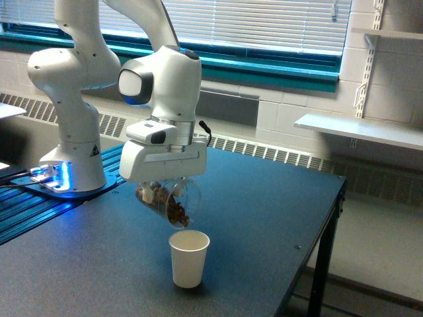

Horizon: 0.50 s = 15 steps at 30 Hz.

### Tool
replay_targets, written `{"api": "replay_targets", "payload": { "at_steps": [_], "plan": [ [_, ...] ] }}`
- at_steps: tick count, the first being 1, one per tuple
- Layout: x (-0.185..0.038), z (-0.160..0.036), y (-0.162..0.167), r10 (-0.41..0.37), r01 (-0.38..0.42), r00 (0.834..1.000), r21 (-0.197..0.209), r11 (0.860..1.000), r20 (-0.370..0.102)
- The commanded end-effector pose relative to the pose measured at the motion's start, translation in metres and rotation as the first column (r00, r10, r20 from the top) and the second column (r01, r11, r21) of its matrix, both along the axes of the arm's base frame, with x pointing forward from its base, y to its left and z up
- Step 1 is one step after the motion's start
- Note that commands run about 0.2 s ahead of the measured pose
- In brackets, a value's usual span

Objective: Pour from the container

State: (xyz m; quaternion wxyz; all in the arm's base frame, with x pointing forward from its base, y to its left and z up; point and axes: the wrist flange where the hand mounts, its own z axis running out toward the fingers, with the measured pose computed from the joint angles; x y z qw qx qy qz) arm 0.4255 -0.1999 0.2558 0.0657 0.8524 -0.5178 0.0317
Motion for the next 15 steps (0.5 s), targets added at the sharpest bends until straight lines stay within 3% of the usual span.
{"api": "replay_targets", "payload": {
  "at_steps": [1,15],
  "plan": [
    [0.0074,0.0042,-0.0023,0.015,-0.015,1.000,-0.007,1.000,-0.001],
    [0.0124,0.0009,0.0055,0.049,-0.049,0.999,-0.006,0.999,-0.024]
  ]
}}
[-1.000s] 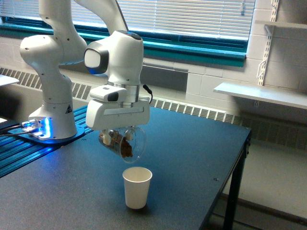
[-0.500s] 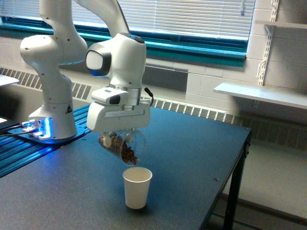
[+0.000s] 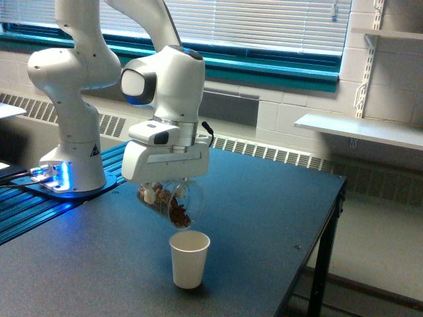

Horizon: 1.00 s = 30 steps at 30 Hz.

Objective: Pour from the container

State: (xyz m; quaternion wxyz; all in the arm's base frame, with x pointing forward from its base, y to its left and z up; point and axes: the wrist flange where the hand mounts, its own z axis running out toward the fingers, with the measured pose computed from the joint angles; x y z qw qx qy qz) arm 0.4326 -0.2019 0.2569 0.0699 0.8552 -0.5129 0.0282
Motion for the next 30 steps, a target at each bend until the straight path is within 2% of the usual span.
{"api": "replay_targets", "payload": {
  "at_steps": [1,30],
  "plan": [
    [0.006,0.000,0.008,0.040,-0.040,0.999,-0.004,0.999,-0.014],
    [0.002,-0.003,-0.002,0.015,-0.016,0.999,-0.016,1.000,-0.042]
  ]
}}
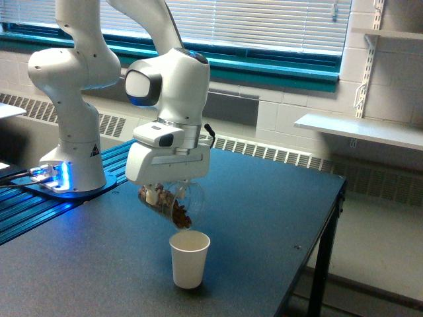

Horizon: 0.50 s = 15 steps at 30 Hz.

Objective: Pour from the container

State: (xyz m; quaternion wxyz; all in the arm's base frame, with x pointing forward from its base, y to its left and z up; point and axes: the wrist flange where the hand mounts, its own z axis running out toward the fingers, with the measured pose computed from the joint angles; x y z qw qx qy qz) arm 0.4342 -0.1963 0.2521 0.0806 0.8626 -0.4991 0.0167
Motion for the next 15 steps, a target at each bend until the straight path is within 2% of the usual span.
{"api": "replay_targets", "payload": {
  "at_steps": [1,15],
  "plan": [
    [0.0002,0.0015,-0.0082,-0.015,0.015,1.000,-0.011,1.000,-0.010],
    [0.0066,0.0039,-0.0129,-0.005,0.005,1.000,-0.019,1.000,-0.021]
  ]
}}
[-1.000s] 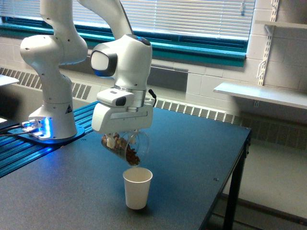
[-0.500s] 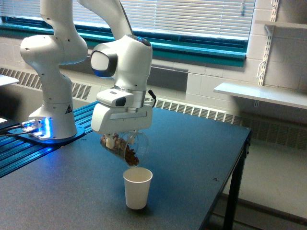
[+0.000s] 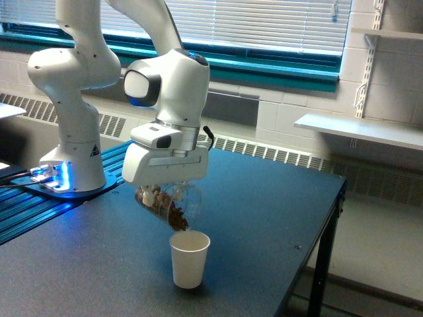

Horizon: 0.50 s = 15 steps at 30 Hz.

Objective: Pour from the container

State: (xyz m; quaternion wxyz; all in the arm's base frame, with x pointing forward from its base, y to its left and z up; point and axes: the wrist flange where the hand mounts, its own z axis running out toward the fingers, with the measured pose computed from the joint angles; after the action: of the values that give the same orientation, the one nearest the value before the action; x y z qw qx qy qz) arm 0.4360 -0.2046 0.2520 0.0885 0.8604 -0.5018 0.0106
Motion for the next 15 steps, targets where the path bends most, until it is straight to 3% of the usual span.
{"api": "replay_targets", "payload": {
  "at_steps": [1,15],
  "plan": [
    [0.0052,0.0039,-0.0046,0.006,-0.006,1.000,-0.011,1.000,-0.005],
    [0.0066,0.0008,-0.0042,0.020,-0.021,0.999,-0.009,1.000,-0.045]
  ]
}}
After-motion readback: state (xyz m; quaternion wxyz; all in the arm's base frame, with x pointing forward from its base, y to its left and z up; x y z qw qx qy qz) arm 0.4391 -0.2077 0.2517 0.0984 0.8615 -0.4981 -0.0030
